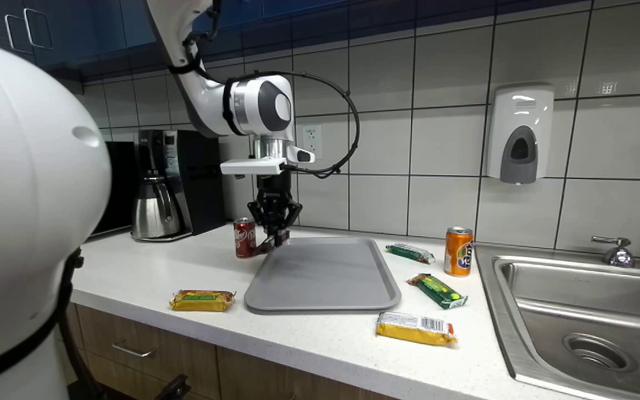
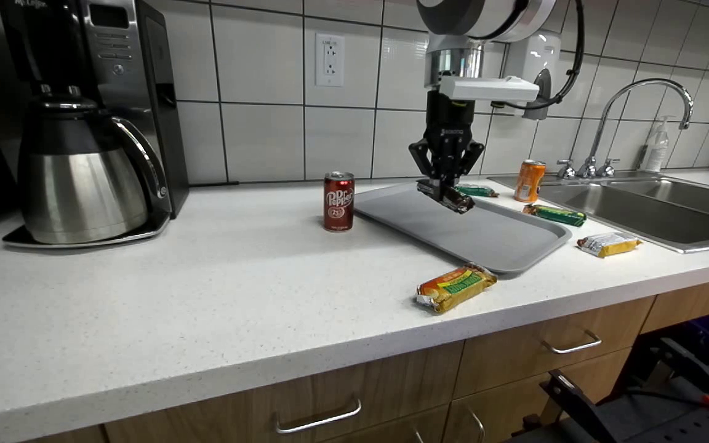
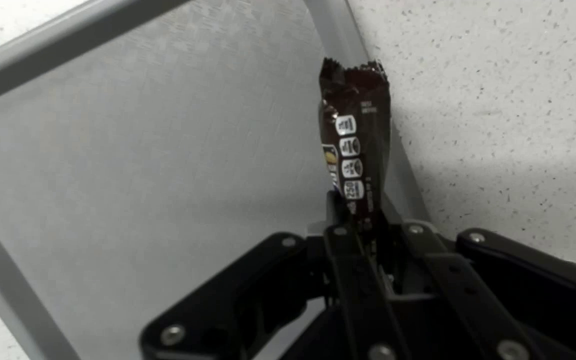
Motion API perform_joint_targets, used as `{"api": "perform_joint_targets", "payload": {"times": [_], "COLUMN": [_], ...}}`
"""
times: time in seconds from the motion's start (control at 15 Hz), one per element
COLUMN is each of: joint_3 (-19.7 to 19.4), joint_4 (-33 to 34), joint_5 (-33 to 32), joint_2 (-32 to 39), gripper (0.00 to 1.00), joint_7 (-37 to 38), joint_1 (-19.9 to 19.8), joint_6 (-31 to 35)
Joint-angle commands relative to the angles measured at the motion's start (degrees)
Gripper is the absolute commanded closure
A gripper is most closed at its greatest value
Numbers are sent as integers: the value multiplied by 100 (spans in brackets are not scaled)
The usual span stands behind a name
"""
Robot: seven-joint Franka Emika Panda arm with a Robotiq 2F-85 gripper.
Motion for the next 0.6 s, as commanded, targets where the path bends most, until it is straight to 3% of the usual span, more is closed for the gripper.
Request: {"api": "perform_joint_targets", "payload": {"times": [0.0, 0.53], "joint_3": [-34, -117], "joint_4": [-65, -206], "joint_5": [-14, -34], "joint_2": [-121, 14], "gripper": [96, 96], "joint_7": [-324, -419], "joint_1": [-167, -281], "joint_6": [-145, 7]}}
